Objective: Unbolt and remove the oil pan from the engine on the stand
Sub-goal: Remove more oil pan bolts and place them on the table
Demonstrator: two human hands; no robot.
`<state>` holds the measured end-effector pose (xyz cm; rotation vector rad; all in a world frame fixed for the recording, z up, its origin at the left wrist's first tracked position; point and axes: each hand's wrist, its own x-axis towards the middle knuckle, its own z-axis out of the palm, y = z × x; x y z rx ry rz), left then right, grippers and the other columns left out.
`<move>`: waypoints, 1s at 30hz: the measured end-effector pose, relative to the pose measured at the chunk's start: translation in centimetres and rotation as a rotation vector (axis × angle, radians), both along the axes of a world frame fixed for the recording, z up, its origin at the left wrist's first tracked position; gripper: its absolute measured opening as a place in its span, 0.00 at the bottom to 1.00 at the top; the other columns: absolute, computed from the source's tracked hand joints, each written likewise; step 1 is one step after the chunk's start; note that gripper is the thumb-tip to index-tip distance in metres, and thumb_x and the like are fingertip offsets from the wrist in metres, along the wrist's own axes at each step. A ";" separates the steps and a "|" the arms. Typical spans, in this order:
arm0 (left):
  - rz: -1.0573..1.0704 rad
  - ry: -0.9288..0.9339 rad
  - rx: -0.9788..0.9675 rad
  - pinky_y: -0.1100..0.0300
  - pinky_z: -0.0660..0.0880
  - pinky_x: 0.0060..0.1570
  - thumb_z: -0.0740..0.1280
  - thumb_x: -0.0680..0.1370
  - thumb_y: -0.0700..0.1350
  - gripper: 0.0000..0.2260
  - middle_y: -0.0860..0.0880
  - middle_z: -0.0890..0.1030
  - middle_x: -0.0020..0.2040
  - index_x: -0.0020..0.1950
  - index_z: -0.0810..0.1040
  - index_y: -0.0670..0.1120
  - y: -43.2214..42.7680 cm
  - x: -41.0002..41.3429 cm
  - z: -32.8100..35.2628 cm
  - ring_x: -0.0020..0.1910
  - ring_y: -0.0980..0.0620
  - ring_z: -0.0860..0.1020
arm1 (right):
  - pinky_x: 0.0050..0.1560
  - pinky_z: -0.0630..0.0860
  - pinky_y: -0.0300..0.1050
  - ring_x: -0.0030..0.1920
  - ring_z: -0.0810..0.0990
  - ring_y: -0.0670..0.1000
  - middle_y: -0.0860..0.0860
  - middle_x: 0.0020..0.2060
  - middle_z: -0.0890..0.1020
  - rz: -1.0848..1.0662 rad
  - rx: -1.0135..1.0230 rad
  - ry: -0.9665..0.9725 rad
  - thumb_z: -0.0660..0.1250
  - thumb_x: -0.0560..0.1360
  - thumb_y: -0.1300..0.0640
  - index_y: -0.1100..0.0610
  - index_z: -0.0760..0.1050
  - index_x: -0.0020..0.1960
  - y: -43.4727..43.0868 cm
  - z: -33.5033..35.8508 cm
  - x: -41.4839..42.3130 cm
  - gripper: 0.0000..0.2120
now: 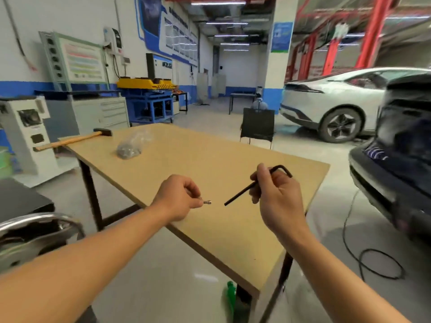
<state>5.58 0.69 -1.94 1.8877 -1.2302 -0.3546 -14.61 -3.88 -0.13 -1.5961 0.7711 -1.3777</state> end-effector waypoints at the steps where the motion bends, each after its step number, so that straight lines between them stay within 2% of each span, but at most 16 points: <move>1: 0.003 -0.012 0.006 0.72 0.70 0.29 0.79 0.69 0.37 0.10 0.50 0.84 0.36 0.37 0.81 0.47 -1.6 -0.4 -1.1 0.36 0.53 0.80 | 0.29 0.72 0.33 0.28 0.75 0.43 0.46 0.26 0.80 -0.019 0.016 0.016 0.60 0.83 0.49 0.58 0.79 0.43 -1.0 -0.7 -0.9 0.18; 4: 0.050 -0.020 0.003 0.75 0.67 0.25 0.79 0.68 0.39 0.10 0.52 0.83 0.35 0.34 0.80 0.49 -5.1 -0.9 -3.5 0.33 0.57 0.79 | 0.28 0.71 0.33 0.27 0.75 0.43 0.46 0.26 0.79 -0.072 0.051 0.018 0.61 0.83 0.48 0.58 0.79 0.42 -3.0 -3.0 -2.7 0.18; 7: 0.095 -0.003 -0.028 0.74 0.66 0.26 0.80 0.68 0.40 0.09 0.54 0.83 0.34 0.34 0.81 0.49 -7.0 -0.4 -4.5 0.33 0.60 0.79 | 0.27 0.70 0.30 0.26 0.75 0.41 0.46 0.25 0.79 -0.095 0.077 0.020 0.61 0.83 0.48 0.57 0.80 0.41 -3.8 -5.0 -2.7 0.18; 11: 0.039 0.001 -0.014 0.74 0.68 0.30 0.80 0.69 0.41 0.08 0.53 0.83 0.37 0.38 0.82 0.49 -7.4 0.3 -4.7 0.36 0.59 0.80 | 0.26 0.69 0.31 0.26 0.74 0.41 0.45 0.25 0.79 -0.091 0.098 0.047 0.61 0.83 0.48 0.57 0.79 0.41 -4.1 -6.4 -1.2 0.19; 13: -0.017 0.029 0.015 0.69 0.73 0.37 0.77 0.73 0.43 0.04 0.51 0.84 0.42 0.42 0.83 0.48 -6.8 0.5 -4.3 0.38 0.56 0.80 | 0.26 0.69 0.31 0.26 0.73 0.42 0.45 0.24 0.78 -0.072 0.101 0.050 0.61 0.83 0.48 0.59 0.79 0.41 -4.0 -6.4 -0.2 0.19; 15: -0.087 0.098 0.058 0.60 0.76 0.43 0.71 0.78 0.47 0.05 0.49 0.84 0.47 0.48 0.83 0.46 -5.1 0.6 -2.7 0.40 0.54 0.80 | 0.26 0.69 0.32 0.26 0.73 0.41 0.45 0.25 0.78 -0.037 0.084 0.053 0.60 0.83 0.47 0.58 0.80 0.42 -3.2 -5.7 1.0 0.19; 18: -0.259 0.066 0.139 0.62 0.77 0.43 0.62 0.83 0.49 0.10 0.54 0.85 0.51 0.56 0.82 0.50 -0.6 1.0 2.1 0.46 0.55 0.82 | 0.31 0.73 0.36 0.28 0.75 0.42 0.45 0.28 0.80 0.049 0.018 0.060 0.60 0.83 0.47 0.55 0.80 0.43 -0.7 -3.8 3.2 0.17; 21: -0.436 -0.129 0.233 0.62 0.78 0.50 0.63 0.82 0.50 0.10 0.60 0.84 0.52 0.60 0.81 0.54 6.9 1.5 8.2 0.52 0.61 0.81 | 0.33 0.74 0.43 0.30 0.76 0.45 0.48 0.30 0.80 0.144 -0.121 -0.002 0.63 0.82 0.49 0.54 0.79 0.42 3.9 -1.3 5.8 0.14; 23: -0.495 -0.269 0.286 0.63 0.78 0.55 0.66 0.81 0.49 0.11 0.59 0.84 0.54 0.62 0.81 0.53 13.0 2.1 11.8 0.54 0.62 0.80 | 0.32 0.74 0.40 0.30 0.78 0.44 0.49 0.31 0.81 0.224 -0.290 -0.131 0.65 0.81 0.52 0.52 0.79 0.40 7.9 0.6 7.6 0.12; 25: -0.499 -0.391 0.297 0.69 0.76 0.54 0.68 0.80 0.48 0.12 0.59 0.84 0.54 0.63 0.81 0.52 19.3 2.6 14.6 0.55 0.63 0.81 | 0.34 0.73 0.33 0.32 0.80 0.44 0.44 0.32 0.82 0.334 -0.493 -0.264 0.66 0.80 0.55 0.48 0.78 0.40 12.7 2.4 9.7 0.10; 26: -0.475 -0.448 0.281 0.71 0.75 0.52 0.69 0.79 0.47 0.12 0.61 0.85 0.53 0.62 0.82 0.53 22.4 2.9 15.7 0.53 0.63 0.81 | 0.35 0.73 0.31 0.33 0.81 0.42 0.43 0.33 0.82 0.390 -0.563 -0.327 0.67 0.79 0.56 0.48 0.79 0.41 15.1 3.0 10.9 0.09; 28: -0.388 -0.527 0.228 0.70 0.75 0.49 0.71 0.79 0.46 0.10 0.64 0.85 0.48 0.55 0.83 0.60 28.0 3.7 16.9 0.49 0.63 0.82 | 0.35 0.73 0.33 0.34 0.81 0.43 0.44 0.34 0.82 0.473 -0.623 -0.422 0.69 0.78 0.57 0.50 0.80 0.43 19.8 3.8 14.0 0.06; 30: -0.261 -0.561 0.188 0.70 0.74 0.44 0.73 0.77 0.46 0.13 0.65 0.84 0.42 0.47 0.81 0.67 32.6 5.0 16.9 0.43 0.62 0.82 | 0.36 0.73 0.35 0.34 0.80 0.43 0.45 0.34 0.82 0.536 -0.609 -0.462 0.70 0.77 0.56 0.54 0.81 0.44 24.0 3.9 17.0 0.05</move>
